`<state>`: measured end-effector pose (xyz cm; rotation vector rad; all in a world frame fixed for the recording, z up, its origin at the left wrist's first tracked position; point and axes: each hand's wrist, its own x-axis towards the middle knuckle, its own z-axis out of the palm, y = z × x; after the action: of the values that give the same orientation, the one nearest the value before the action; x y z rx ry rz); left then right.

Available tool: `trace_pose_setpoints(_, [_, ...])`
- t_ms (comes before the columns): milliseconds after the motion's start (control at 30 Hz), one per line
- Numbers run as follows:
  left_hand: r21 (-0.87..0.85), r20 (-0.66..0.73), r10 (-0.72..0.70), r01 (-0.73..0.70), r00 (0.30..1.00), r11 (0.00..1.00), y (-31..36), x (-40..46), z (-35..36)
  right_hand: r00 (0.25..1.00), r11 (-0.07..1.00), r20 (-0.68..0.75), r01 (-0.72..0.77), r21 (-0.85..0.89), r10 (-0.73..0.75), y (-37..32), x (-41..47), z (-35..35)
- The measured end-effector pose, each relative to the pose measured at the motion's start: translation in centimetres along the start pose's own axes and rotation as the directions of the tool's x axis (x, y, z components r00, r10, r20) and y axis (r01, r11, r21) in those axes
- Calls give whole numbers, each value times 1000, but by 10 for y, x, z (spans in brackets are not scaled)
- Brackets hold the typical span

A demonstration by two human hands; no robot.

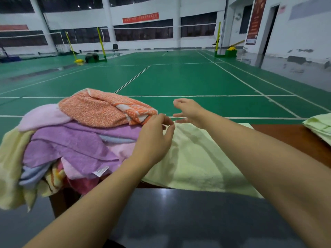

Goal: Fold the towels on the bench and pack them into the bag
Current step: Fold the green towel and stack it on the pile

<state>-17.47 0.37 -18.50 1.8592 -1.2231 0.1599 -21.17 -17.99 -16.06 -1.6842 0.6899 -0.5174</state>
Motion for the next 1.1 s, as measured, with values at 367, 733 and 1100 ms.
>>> trace_pose_setpoints(367, [631, 29, -229, 160, 973, 759, -46, 62, 44, 831, 437, -550, -528, -728, 87, 80, -62, -139])
trace_pose_setpoints(733, [720, 183, -151, -28, 971, 694, -31, 54, 54, 836, 411, -491, -548, -728, 246, 71, -132, -170])
trace_pose_setpoints(1100, [-263, -17, -286, 272, 958, 926, -8, 48, 41, 787, 974, -616, -153, -167, 19, 97, -133, -169])
